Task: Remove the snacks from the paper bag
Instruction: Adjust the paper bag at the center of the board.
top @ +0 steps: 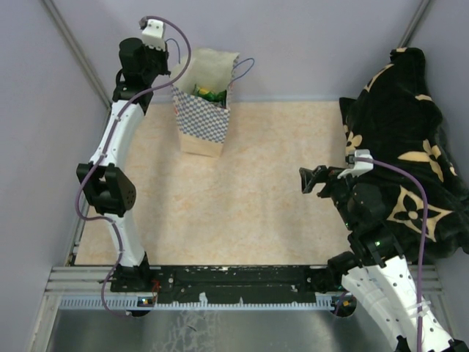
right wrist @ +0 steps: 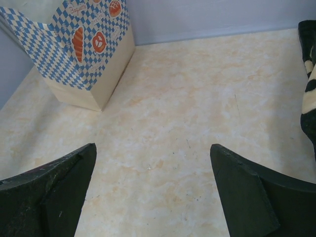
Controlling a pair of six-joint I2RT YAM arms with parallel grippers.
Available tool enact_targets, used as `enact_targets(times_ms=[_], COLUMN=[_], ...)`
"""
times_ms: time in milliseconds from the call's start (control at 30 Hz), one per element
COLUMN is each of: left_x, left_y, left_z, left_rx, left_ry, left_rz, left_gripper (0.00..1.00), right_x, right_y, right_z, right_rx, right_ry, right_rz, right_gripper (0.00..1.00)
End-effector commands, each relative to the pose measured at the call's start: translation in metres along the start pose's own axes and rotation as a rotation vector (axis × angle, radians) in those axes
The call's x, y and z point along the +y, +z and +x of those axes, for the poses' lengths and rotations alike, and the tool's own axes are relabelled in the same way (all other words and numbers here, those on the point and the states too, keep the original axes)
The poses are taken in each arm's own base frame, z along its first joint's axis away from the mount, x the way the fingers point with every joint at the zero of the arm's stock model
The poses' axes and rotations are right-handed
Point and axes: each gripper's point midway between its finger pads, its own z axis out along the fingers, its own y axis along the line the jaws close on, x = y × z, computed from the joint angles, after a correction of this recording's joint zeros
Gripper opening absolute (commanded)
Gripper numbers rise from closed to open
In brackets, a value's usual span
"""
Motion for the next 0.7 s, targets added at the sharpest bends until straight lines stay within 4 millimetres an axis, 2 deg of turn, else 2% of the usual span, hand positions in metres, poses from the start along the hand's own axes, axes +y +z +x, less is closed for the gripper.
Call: enact_targets(times_ms=[0, 200, 333, 467, 500, 667], left_x=[0.024, 0.008, 0.004, 0.0, -0.001, -0.003], left_y=[-0.046, -0.055, -0.059, -0.062, -0.062, -0.064], left_z=[-0.133, -0.129, -0.13, -0.13, -0.13, -0.129], left_rx=[-0.318, -0.307, -0.305, -0.304, -0.305, -0.307], left_ry=[0.02, -0.008, -0.02, -0.029, -0.03, -0.032], left_rz=[-0.03, 0.05, 0.07, 0.094, 0.094, 0.107], left_gripper=[0.0, 0.0, 0.0, 0.0, 0.0, 0.0], right_x=[0.02, 0.043, 0.063, 0.08, 0.082, 0.094], right_y=[0.008, 0.044, 0.077, 0.116, 0.13, 0.175], right_z=[-0.02, -0.061, -0.083, -0.093, -0.09, -0.097], right_rx=[-0.031, -0.033, -0.042, -0.026, -0.014, -0.032], right_ry=[0.013, 0.104, 0.22, 0.309, 0.32, 0.346], right_rz=[-0.075, -0.086, -0.113, -0.136, -0.131, -0.138], right_gripper=[0.99, 0.98, 0.9, 0.88, 0.88, 0.88])
